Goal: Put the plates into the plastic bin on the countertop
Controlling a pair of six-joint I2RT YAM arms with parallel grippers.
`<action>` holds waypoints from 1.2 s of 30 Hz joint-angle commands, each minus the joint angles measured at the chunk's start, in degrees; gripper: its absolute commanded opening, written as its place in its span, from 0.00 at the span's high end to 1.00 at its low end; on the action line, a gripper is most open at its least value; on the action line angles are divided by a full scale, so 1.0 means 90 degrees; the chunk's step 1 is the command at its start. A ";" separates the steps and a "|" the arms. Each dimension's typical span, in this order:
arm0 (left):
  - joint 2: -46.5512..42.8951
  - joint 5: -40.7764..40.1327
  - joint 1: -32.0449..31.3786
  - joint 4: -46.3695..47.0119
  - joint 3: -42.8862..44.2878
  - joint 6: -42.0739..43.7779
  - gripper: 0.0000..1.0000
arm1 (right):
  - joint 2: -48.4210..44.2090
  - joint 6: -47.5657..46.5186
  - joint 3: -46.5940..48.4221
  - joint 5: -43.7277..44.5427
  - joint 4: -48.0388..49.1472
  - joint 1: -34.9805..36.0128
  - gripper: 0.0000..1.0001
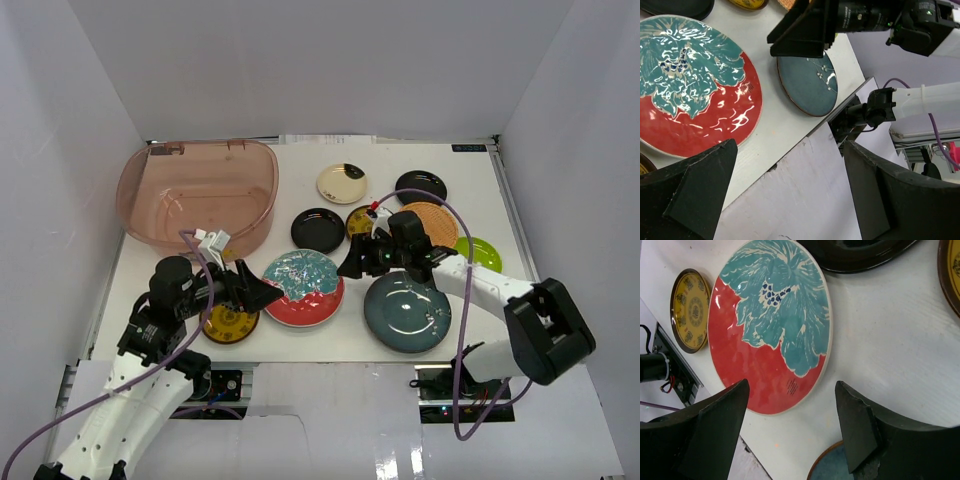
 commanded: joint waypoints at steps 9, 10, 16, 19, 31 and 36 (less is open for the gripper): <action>0.0183 0.0098 -0.0036 -0.0441 0.0278 0.0415 0.02 | 0.1869 0.0357 0.0613 -0.0689 0.1229 0.0006 0.28; 0.0203 0.0089 -0.0026 -0.0441 0.0317 0.0464 0.02 | 0.2073 0.0435 0.0584 -0.0777 0.1366 0.0006 0.29; 0.0457 -0.0145 -0.0026 -0.0431 0.0668 0.0825 0.02 | 0.2612 0.1128 0.0301 -0.1295 0.2508 0.0065 0.49; 0.0564 -0.0438 -0.0036 -0.0422 0.1029 0.0982 0.02 | 0.2584 0.1402 0.0115 -0.1276 0.2871 0.0075 0.77; 0.1198 -0.1601 -0.0026 -0.0441 0.2261 0.0973 0.06 | -0.0862 0.1626 -0.0004 -0.1364 0.1769 -0.0315 0.92; 0.1375 -0.1083 -0.0036 -0.0538 0.1695 0.0640 0.18 | -0.1459 0.1998 0.0183 -0.2008 0.1749 -0.1008 0.92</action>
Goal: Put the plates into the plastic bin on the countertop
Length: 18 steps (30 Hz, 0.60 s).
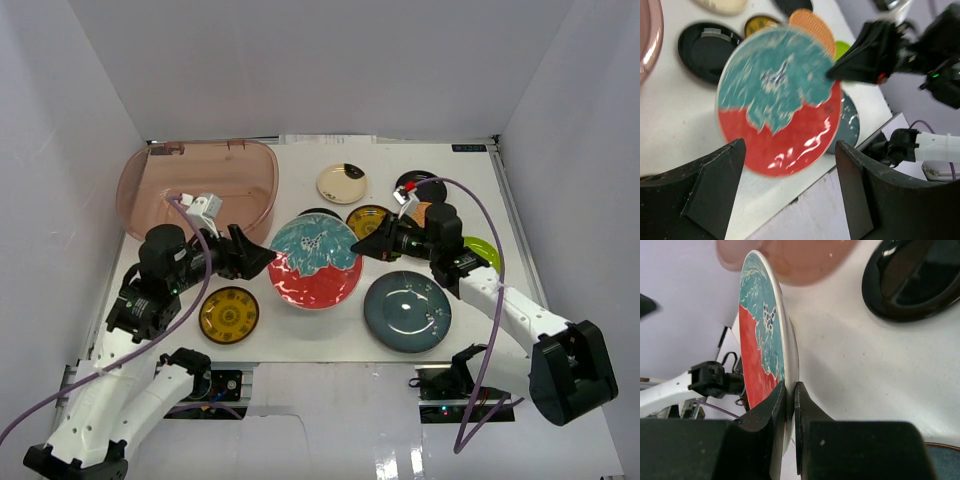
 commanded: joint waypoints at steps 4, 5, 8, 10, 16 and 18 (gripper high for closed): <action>0.0056 -0.0035 -0.0022 -0.0299 -0.0675 -0.0453 0.17 | -0.0494 0.0663 0.0518 -0.1257 0.0712 -0.0724 0.92; 0.0104 -0.0035 -0.0022 -0.0308 -0.0695 -0.0502 0.15 | -0.0523 0.0721 0.0509 -0.1307 0.0732 -0.0783 0.92; 0.0348 -0.0181 -0.0022 -0.0435 -0.0734 -0.0542 0.11 | -0.0630 0.0946 0.0460 -0.1570 0.1092 -0.0978 0.92; 0.0553 0.0285 -0.0022 0.0010 -0.1006 -0.0659 0.09 | -0.0602 0.1200 0.0392 -0.1717 0.1307 -0.1018 0.92; 0.1108 0.1369 -0.0031 0.1719 -0.1866 -0.1244 0.12 | -0.0504 0.1855 -0.0028 -0.2078 0.2324 -0.1018 0.92; 0.1275 0.1527 -0.0022 0.2189 -0.1954 -0.1381 0.17 | -0.0523 0.1903 -0.0106 -0.2098 0.2402 -0.1008 0.92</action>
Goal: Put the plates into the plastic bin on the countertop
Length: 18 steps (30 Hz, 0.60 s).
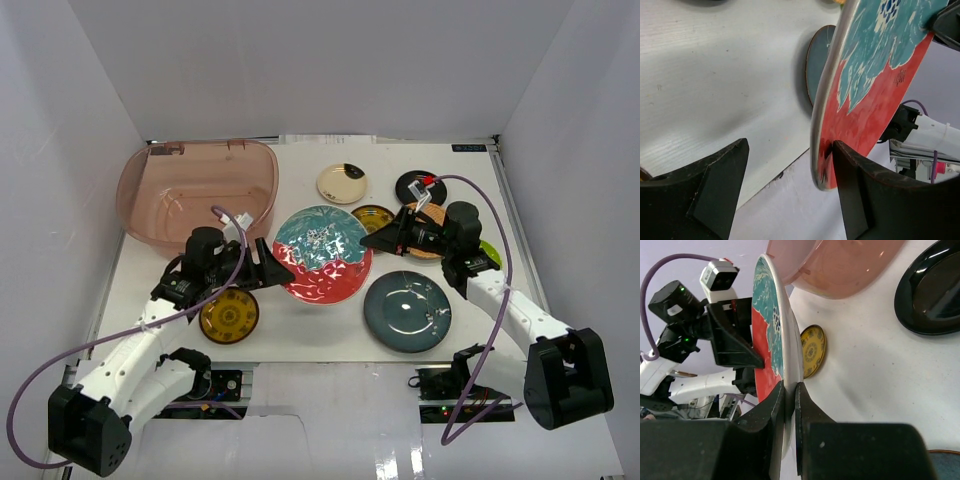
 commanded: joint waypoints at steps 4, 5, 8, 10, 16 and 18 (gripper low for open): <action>0.0164 0.0710 -0.0031 0.1801 -0.0124 -0.0562 0.48 | -0.0285 0.0755 -0.0090 -0.0580 0.1307 0.0000 0.92; 0.0145 0.0729 -0.0031 0.1879 -0.0133 -0.0649 0.63 | -0.0305 0.0755 -0.0167 -0.0561 0.1297 0.0009 0.92; 0.0067 0.0691 -0.0022 0.2065 -0.0192 -0.0786 0.92 | -0.0286 0.0745 -0.0333 -0.0522 0.1277 0.0010 0.92; 0.0047 0.0720 -0.0022 0.2133 -0.0211 -0.0855 1.00 | -0.0266 0.0755 -0.0402 -0.0531 0.1267 0.0010 0.92; -0.0139 0.0369 -0.0012 0.2456 0.0031 -0.1275 1.00 | -0.0509 -0.0210 -0.0237 0.0042 -0.0202 0.0000 0.37; -0.0003 -0.0010 0.0037 0.2262 0.0653 -0.1256 1.00 | -0.0753 -0.0552 -0.0256 0.0239 -0.0509 0.0000 0.24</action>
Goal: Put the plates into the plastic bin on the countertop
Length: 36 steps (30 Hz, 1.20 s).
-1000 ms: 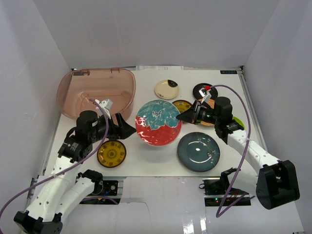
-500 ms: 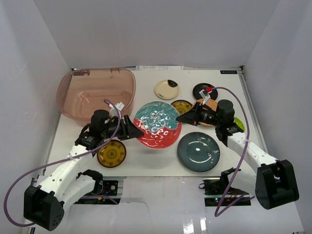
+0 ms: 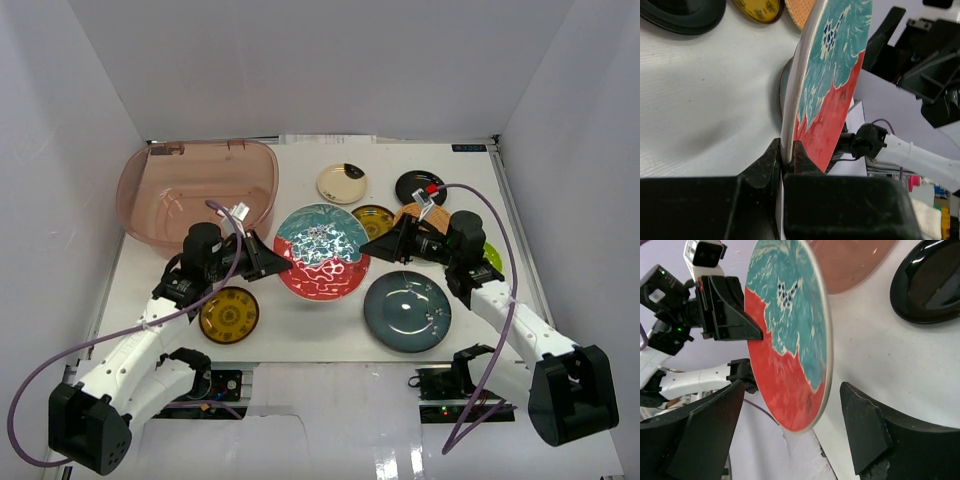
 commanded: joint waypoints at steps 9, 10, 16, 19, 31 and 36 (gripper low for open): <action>0.1133 -0.1116 0.2335 0.0057 0.3281 -0.0101 1.00 | -0.1347 -0.1112 -0.0280 0.0745 -0.1620 0.0012 0.13; 0.1366 -0.0805 0.2767 0.0095 0.3332 -0.0188 1.00 | -0.1434 -0.1267 -0.0329 0.0804 -0.1708 0.0022 0.14; 0.1573 -0.0977 0.4360 -0.0216 0.3108 -0.0433 1.00 | -0.1611 -0.1649 -0.0388 0.1097 -0.2207 0.0012 0.14; 0.1749 -0.1270 0.4646 -0.0285 0.2893 -0.0346 1.00 | -0.1630 -0.1806 -0.0407 0.1204 -0.2343 0.0012 0.15; 0.3878 -0.1134 0.4666 -0.0715 0.3528 0.0357 1.00 | -0.1660 -0.1972 -0.0515 0.1467 -0.2441 0.0187 0.17; 0.3947 -0.1261 0.4656 -0.0783 0.3401 0.0641 0.47 | -0.1465 -0.2050 -0.0427 0.2004 -0.2490 0.0568 0.17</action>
